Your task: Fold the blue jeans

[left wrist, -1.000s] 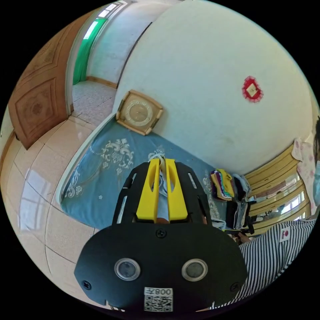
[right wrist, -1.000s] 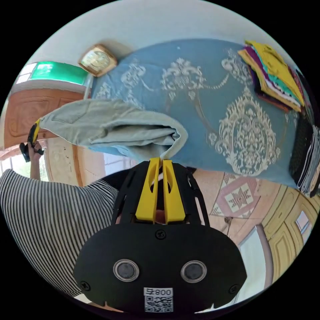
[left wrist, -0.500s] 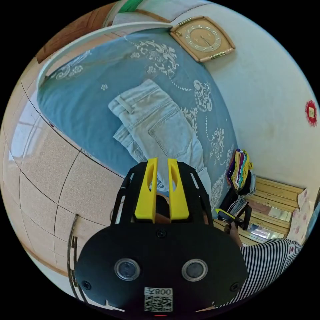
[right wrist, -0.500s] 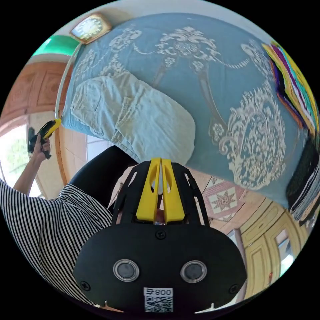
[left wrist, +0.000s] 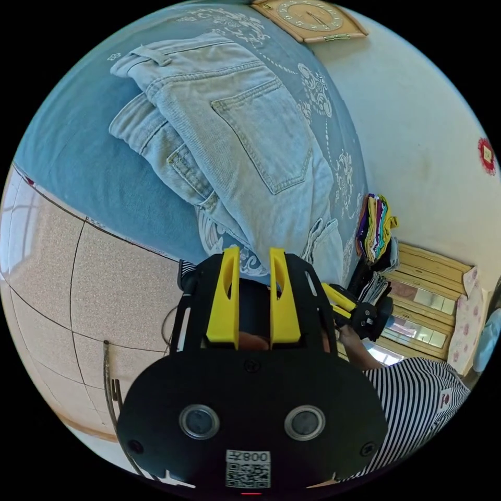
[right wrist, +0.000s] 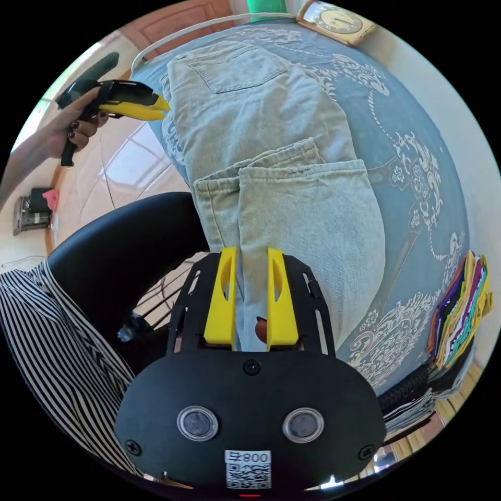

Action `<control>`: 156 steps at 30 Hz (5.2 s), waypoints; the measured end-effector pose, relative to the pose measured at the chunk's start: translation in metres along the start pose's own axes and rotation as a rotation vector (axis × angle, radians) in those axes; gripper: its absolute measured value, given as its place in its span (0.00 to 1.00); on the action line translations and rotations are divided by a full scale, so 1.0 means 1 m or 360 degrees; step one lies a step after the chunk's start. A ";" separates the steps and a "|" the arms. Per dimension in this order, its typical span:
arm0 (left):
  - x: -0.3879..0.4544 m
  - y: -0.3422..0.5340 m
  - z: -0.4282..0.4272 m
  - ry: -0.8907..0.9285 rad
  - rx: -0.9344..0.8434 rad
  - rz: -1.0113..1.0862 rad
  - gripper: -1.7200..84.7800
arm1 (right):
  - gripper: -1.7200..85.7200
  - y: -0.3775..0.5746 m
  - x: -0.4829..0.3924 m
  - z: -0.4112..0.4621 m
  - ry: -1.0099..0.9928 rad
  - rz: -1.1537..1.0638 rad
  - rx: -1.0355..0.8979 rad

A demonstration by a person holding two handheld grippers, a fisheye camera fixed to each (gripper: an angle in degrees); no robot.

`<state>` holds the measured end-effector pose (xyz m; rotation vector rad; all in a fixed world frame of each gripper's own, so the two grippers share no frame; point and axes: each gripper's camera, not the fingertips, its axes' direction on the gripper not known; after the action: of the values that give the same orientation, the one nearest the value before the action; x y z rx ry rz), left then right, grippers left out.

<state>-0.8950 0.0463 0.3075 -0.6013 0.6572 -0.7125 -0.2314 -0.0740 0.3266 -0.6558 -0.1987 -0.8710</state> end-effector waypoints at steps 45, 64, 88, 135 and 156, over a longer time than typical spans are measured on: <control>0.082 0.005 0.100 0.0344 0.0499 0.0421 0.04 | 0.06 0.405 0.253 -0.048 -0.0677 0.1621 0.0990; 0.114 0.006 0.129 0.0155 0.0415 0.0550 0.04 | 0.04 0.020 0.122 0.002 -0.0180 -0.0095 0.0217; 0.261 -0.108 0.050 0.0119 0.0873 0.0854 0.04 | 0.02 0.390 0.346 -0.219 0.0077 0.1360 0.1891; 0.098 -0.051 0.039 -0.1062 0.0463 0.0423 0.14 | 0.12 0.032 0.307 0.041 -0.0251 0.0317 0.0438; 0.083 -0.001 0.010 -0.0784 0.0600 0.0223 0.04 | 0.04 0.041 0.103 0.066 -0.0211 -0.0456 0.0255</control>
<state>-0.8403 -0.0139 0.2870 -0.3552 0.0992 -0.5109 -0.1282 -0.0816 0.4029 -0.5422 -0.4861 -1.0739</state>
